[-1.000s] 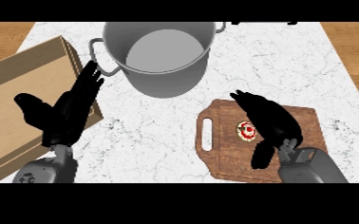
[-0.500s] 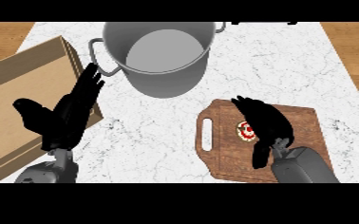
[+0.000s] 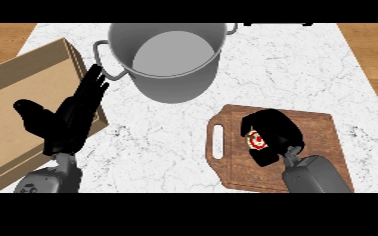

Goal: Pick the cupcake from the cutting board and place it in the pot

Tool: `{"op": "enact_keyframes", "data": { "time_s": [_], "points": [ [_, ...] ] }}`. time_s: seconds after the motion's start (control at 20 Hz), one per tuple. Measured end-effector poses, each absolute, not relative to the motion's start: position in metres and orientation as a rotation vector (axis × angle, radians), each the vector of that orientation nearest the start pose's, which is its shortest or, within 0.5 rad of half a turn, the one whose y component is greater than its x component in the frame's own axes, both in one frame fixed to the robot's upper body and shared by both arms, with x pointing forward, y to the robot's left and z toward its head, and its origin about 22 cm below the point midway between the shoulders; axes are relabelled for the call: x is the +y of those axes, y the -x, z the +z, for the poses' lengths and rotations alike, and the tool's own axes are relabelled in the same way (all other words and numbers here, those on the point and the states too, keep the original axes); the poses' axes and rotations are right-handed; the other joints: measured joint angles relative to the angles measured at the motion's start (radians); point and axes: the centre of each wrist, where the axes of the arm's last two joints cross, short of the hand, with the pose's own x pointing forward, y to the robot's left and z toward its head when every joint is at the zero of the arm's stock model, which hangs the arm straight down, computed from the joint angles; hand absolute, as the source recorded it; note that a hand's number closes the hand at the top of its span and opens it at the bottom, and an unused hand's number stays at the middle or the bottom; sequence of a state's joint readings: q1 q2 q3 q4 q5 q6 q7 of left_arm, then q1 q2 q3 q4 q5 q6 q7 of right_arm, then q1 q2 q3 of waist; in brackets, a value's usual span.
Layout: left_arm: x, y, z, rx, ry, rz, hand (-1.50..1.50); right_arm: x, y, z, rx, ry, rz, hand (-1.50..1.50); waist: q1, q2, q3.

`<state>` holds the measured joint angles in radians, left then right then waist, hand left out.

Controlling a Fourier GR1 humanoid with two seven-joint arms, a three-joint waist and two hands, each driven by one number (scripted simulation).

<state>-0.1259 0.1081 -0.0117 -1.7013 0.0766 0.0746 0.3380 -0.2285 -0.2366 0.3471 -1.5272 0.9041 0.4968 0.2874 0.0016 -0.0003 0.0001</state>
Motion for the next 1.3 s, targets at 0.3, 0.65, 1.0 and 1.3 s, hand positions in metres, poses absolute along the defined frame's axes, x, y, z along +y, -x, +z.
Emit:
{"op": "enact_keyframes", "data": {
  "time_s": [0.3,0.65,1.0,1.3],
  "points": [
    [0.23,-0.264,0.062,-1.474,-0.018,-0.015,0.0,-0.166,-0.292,0.036,-1.082,0.6,1.392,1.5,0.002,0.001,0.0],
    [0.227,-0.267,0.066,-1.48,-0.007,-0.024,0.0,-0.123,-0.335,0.043,-1.019,0.703,1.205,1.5,0.013,0.003,0.0],
    [0.226,-0.266,0.067,-1.468,-0.008,-0.008,0.0,-0.125,-0.346,0.076,-1.103,0.929,1.07,1.5,0.002,-0.001,0.0],
    [0.224,-0.264,0.064,-1.473,-0.017,-0.012,0.0,-0.131,-0.335,0.128,-1.287,0.998,0.983,1.5,-0.005,-0.003,0.0]
  ]
}}
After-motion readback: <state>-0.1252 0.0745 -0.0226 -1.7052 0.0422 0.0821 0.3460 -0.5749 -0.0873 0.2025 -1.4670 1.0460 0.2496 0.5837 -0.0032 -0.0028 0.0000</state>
